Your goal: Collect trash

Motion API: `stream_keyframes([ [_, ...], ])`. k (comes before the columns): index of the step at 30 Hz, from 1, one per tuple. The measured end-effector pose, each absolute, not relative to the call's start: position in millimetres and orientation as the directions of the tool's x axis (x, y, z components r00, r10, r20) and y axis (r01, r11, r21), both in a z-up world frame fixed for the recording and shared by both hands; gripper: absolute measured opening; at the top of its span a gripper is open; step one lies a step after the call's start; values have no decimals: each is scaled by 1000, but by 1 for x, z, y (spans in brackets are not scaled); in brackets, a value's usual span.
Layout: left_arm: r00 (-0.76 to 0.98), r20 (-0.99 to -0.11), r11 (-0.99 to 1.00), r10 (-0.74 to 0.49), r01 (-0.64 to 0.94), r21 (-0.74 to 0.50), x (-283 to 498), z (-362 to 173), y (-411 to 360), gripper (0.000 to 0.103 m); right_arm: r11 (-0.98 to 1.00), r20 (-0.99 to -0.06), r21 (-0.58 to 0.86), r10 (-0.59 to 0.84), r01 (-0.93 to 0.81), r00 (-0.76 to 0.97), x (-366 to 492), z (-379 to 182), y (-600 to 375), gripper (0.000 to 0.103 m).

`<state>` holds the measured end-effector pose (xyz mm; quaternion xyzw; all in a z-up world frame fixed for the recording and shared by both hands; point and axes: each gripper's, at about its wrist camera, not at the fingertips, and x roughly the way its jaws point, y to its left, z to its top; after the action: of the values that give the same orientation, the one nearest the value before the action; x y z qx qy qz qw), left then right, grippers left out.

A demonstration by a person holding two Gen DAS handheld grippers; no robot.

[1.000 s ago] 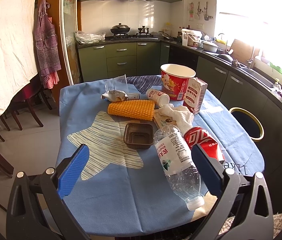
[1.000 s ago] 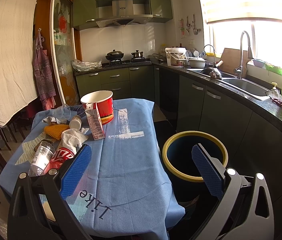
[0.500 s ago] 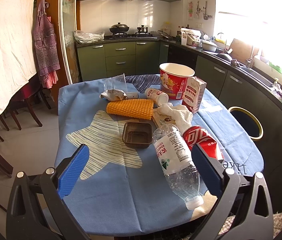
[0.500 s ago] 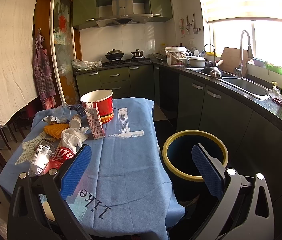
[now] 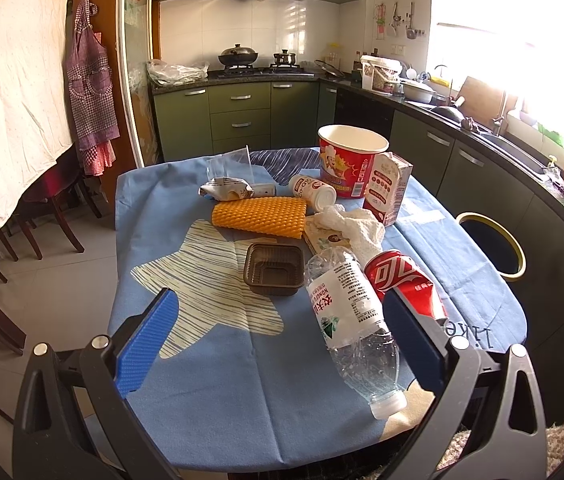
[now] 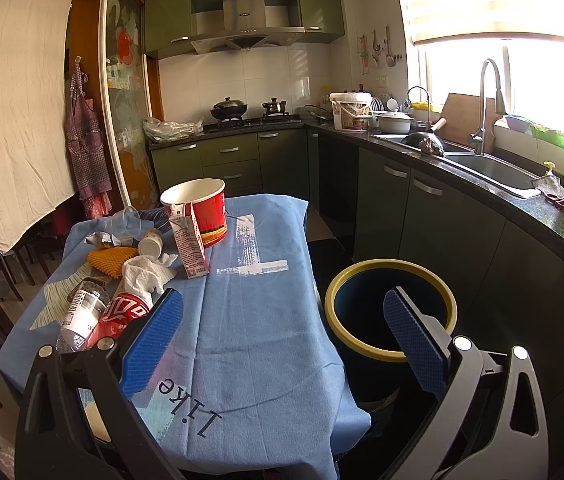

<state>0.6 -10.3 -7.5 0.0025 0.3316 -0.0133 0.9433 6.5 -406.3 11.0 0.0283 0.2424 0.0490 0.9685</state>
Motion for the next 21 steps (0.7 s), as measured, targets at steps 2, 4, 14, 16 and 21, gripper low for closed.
stream_keyframes([
  [2, 780, -626, 1000, -23, 26, -4, 1, -8, -11, 97, 994, -468, 78, 108, -80, 877, 6, 11, -406, 99],
  [4, 780, -625, 1000, -24, 27, -4, 1, -7, -10, 97, 994, -466, 79, 109, -81, 878, 6, 12, -407, 99],
  [14, 780, -626, 1000, -25, 28, -5, 1, -9, -12, 97, 994, -468, 78, 105, -77, 878, 8, 3, -403, 99],
  [16, 780, -625, 1000, -23, 27, -4, 1, -8, -10, 97, 994, -467, 80, 107, -78, 878, 8, 3, -403, 99],
  [21, 779, -626, 1000, -23, 27, -4, 1, -8, -11, 97, 994, -469, 81, 106, -77, 877, 9, 2, -403, 99],
])
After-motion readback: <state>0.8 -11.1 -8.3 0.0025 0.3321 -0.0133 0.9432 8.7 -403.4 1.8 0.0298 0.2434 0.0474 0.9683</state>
